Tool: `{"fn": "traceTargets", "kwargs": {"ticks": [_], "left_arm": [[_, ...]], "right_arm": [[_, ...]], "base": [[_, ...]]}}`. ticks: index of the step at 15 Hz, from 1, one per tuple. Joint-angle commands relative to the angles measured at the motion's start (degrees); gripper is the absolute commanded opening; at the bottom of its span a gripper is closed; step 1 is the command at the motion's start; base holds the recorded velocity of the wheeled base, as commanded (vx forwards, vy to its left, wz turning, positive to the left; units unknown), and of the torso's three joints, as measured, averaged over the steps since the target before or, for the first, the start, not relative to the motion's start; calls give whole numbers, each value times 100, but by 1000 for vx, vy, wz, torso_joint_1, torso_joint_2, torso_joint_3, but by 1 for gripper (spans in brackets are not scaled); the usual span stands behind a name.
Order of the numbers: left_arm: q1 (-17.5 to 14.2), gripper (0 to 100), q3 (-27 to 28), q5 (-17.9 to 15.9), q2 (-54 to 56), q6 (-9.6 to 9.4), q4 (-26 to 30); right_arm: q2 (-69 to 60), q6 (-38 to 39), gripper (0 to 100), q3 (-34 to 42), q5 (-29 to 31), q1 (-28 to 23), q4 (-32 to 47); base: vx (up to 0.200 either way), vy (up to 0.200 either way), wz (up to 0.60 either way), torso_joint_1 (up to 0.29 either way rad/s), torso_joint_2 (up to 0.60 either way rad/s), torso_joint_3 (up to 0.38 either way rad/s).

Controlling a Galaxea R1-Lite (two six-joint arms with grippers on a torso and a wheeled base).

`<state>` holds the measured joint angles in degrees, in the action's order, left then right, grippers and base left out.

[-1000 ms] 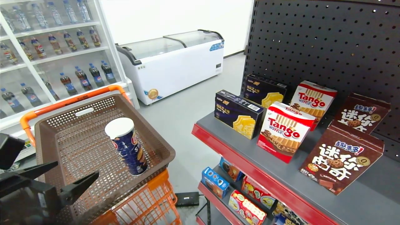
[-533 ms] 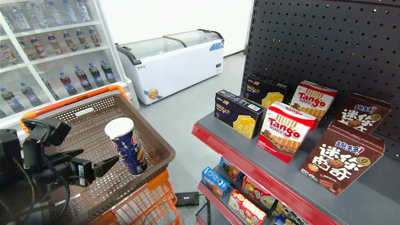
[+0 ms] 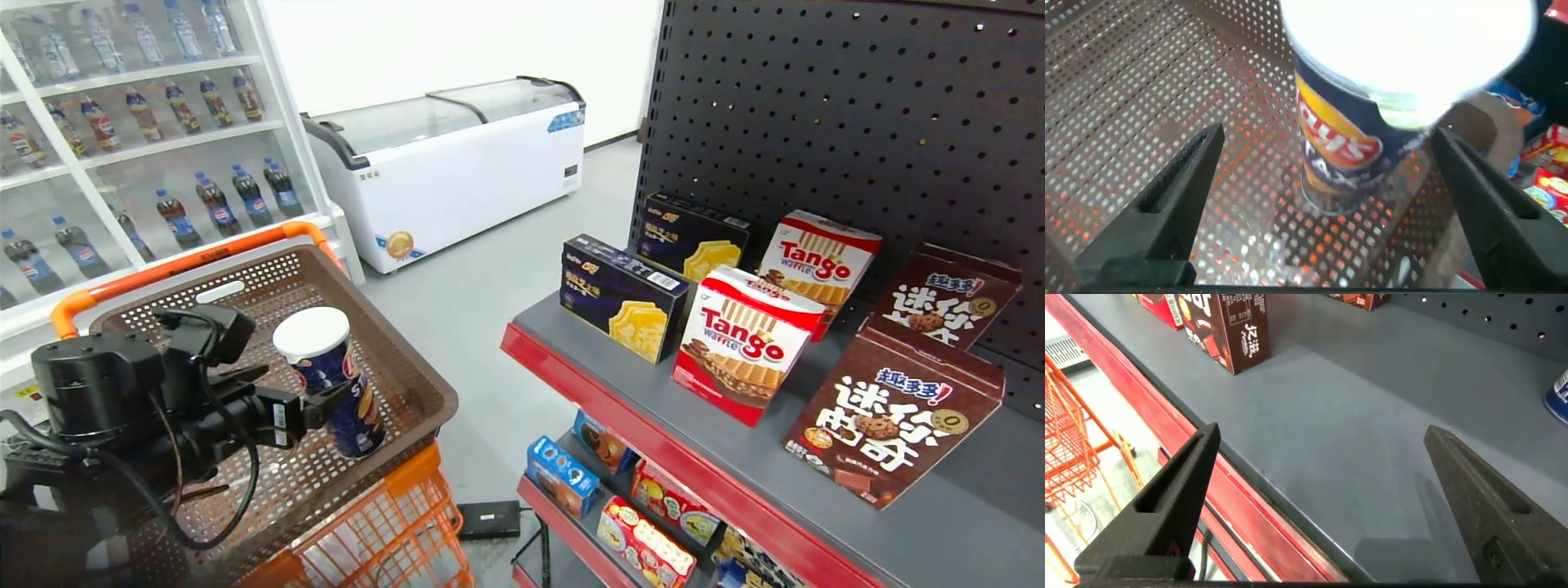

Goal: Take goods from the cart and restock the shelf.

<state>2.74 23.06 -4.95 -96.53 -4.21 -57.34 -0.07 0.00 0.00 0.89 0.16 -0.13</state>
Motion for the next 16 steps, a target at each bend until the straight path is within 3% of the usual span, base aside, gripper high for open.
{"fn": "traceTargets", "kwargs": {"ticks": [1, 5, 11, 12, 16], "left_arm": [[33, 100, 40, 3, -596, -36, -286], [77, 100, 216, 3, -991, -54, -699], [139, 100, 401, 12, -1246, -107, -708], [139, 0, 401, 20, -1264, -116, -708], [121, 0, 541, 196, -1264, -124, -673]], "right_arm": [[7, 0, 100, 0, -1, 2, -4], [7, 0, 100, 0, -1, 2, -4], [7, 0, 100, 0, -1, 2, -4], [7, 0, 100, 0, -1, 2, 5], [7, 0, 100, 0, -1, 2, 5]], "base": [[0, 0, 0, 0, 0, 0], [0, 0, 0, 0, 0, 0], [0, 0, 0, 0, 0, 0], [0, 0, 0, 0, 0, 0], [0, 0, 0, 0, 0, 0]]}}
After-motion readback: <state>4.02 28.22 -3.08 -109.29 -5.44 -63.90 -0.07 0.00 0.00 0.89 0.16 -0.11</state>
